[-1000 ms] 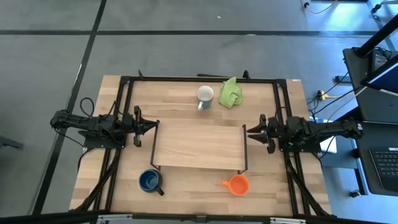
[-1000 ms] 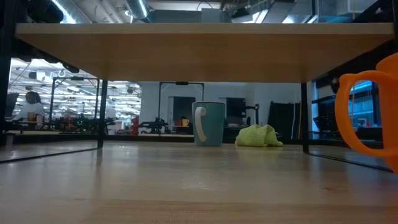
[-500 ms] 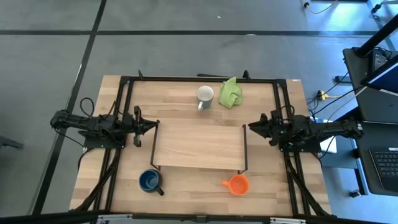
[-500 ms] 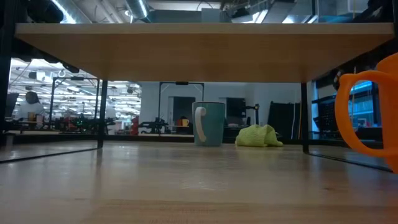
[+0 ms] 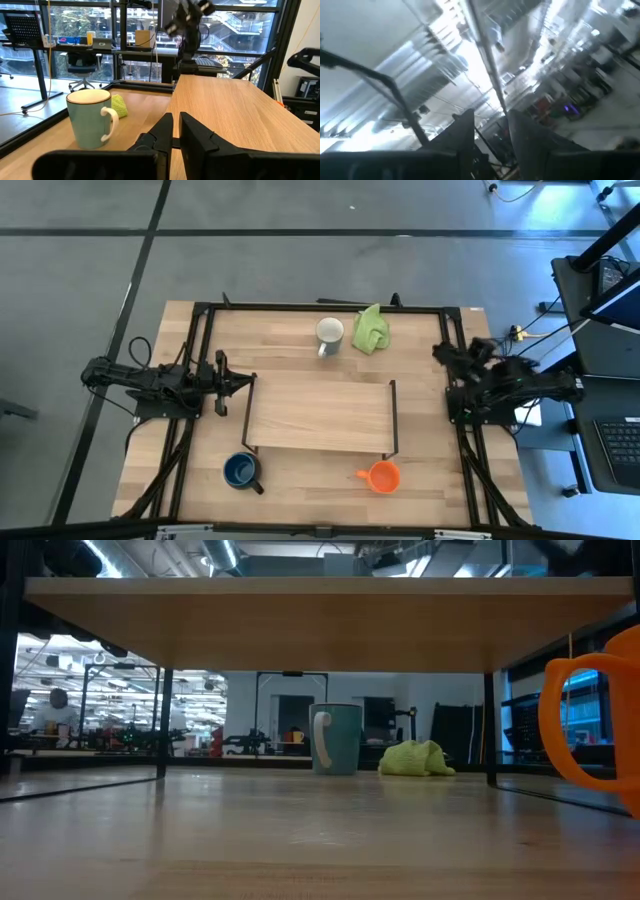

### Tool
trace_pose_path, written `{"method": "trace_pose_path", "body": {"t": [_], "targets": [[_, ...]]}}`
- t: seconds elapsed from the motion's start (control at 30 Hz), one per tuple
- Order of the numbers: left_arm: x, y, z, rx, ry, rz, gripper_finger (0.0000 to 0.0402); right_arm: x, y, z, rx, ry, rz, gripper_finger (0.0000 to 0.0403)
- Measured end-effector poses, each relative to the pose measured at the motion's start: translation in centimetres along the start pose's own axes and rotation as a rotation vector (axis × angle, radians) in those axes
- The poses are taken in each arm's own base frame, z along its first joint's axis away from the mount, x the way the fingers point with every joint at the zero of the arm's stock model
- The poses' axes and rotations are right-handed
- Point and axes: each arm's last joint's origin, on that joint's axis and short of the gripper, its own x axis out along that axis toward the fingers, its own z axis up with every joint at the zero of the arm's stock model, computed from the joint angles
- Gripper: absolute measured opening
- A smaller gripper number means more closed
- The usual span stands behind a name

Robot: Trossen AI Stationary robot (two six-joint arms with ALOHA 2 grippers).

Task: Stack small to large cups/mugs on shelf
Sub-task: Put the orange mugs on the shelf

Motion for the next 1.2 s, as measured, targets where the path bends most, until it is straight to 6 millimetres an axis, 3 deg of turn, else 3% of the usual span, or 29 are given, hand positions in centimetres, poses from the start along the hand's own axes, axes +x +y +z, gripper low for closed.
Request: {"method": "trace_pose_path", "body": {"t": [0.17,0.33,0.47,0.63,0.83,0.97,1.2], "targets": [[0.0,0.0,0.0,0.0,0.0,0.0,0.0025,5.4,3.1,2.5,-0.315,0.226,-0.175,0.0124],[0.0,0.0,0.0,0.0,0.0,0.0,0.0025,12.3,4.8,2.8,-0.665,0.479,-0.378,0.0124],[0.0,0.0,0.0,0.0,0.0,0.0,0.0025,17.4,4.8,2.3,-0.85,0.657,-0.518,0.0124],[0.0,0.0,0.0,0.0,0.0,0.0,0.0025,22.7,0.9,0.7,-0.829,0.966,-0.588,0.0124],[0.0,0.0,0.0,0.0,0.0,0.0,0.0025,27.5,-5.0,-1.0,-0.787,1.172,-0.612,0.0124],[0.0,0.0,0.0,0.0,0.0,0.0,0.0025,28.8,-9.0,-2.5,-0.693,1.337,-0.678,0.0124],[0.0,0.0,0.0,0.0,0.0,-0.001,0.0025,28.9,-15.6,-6.5,-0.55,1.519,-0.846,0.0138]]}}
